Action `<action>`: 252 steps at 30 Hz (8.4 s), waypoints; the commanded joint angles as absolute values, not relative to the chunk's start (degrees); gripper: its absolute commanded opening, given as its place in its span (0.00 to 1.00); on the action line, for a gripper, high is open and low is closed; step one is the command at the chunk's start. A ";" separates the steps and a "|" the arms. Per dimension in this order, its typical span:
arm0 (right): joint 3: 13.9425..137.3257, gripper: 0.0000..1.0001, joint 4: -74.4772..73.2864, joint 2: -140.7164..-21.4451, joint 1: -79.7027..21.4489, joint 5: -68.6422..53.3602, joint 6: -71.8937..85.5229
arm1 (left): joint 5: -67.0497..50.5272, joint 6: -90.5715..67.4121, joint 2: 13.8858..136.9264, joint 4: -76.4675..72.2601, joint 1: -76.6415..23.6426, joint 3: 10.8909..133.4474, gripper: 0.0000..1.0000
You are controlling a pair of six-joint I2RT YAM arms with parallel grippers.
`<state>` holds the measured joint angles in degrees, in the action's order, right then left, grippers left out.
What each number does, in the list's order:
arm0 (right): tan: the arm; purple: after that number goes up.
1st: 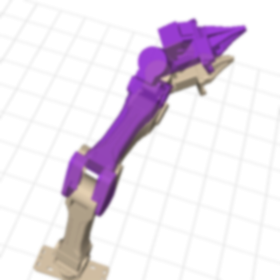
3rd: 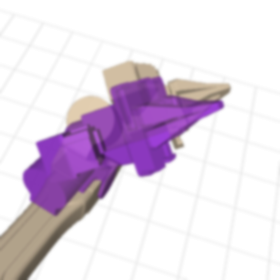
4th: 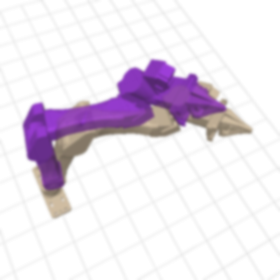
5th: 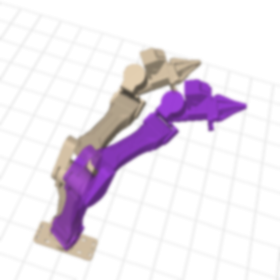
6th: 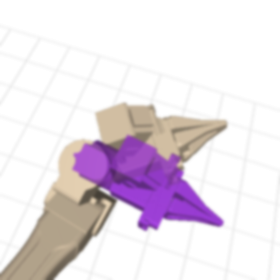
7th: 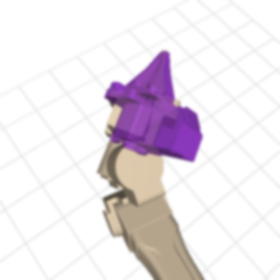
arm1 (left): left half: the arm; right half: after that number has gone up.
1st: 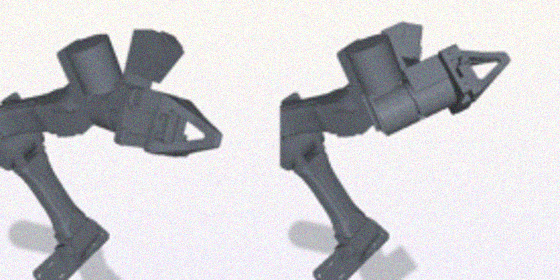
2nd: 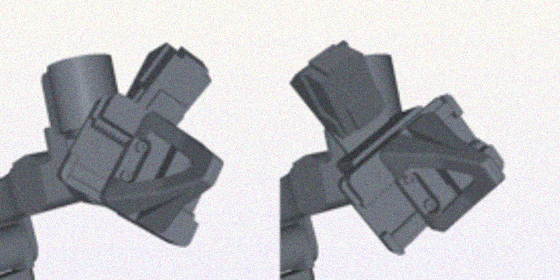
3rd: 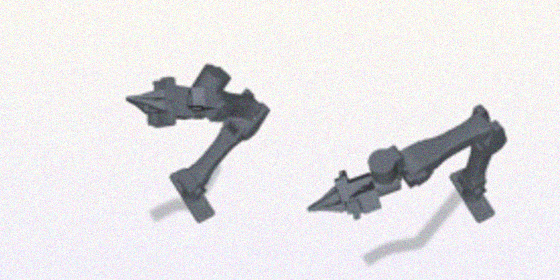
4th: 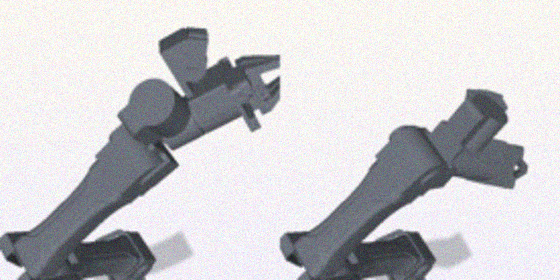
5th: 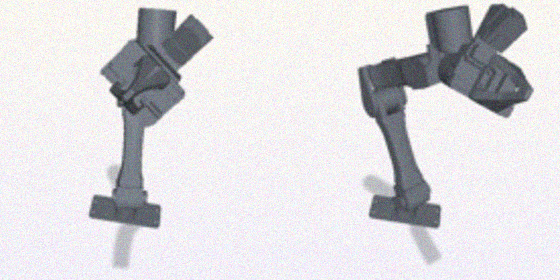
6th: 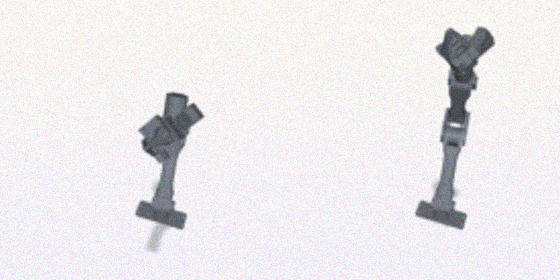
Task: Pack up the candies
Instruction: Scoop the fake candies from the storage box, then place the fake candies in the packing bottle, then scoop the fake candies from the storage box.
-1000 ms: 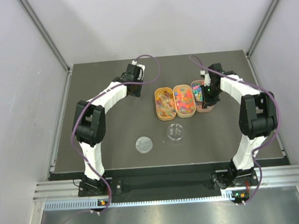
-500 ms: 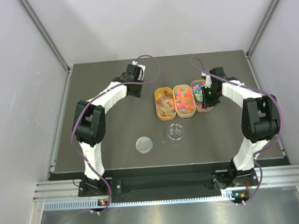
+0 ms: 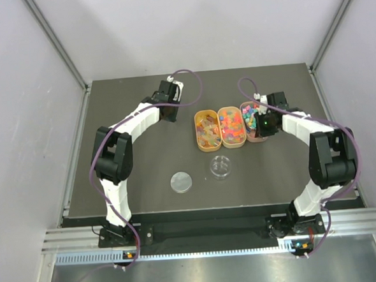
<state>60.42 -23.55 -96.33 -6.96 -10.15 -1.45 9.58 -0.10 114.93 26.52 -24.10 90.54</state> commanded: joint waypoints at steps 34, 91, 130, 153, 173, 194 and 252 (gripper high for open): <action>55.28 0.00 -33.55 -64.52 -8.70 -28.56 -36.37 | 8.27 8.26 104.51 27.24 -22.85 95.54 0.54; 74.00 0.00 -72.95 -80.77 -33.13 -2.11 -56.96 | 5.10 -2.55 95.01 22.59 -12.66 80.60 0.69; 98.15 0.00 -76.02 -95.27 -16.88 -10.99 -5.37 | -19.42 -6.41 111.97 27.68 -13.09 96.33 0.00; 91.77 0.00 -78.49 -98.09 -15.47 -19.77 1.05 | -19.34 -10.28 118.82 24.34 -26.72 90.61 0.00; 90.88 0.00 -76.20 -96.86 -12.92 -9.93 0.62 | -20.57 -11.87 124.45 25.22 -32.78 99.75 0.00; 93.43 0.00 -77.61 -105.03 -10.63 -8.00 -1.84 | -4.40 -3.43 112.42 23.91 -32.96 90.28 0.38; 107.94 0.00 -73.74 -127.01 -12.40 -6.24 -9.58 | -5.01 -2.37 119.88 25.40 -24.17 95.63 0.39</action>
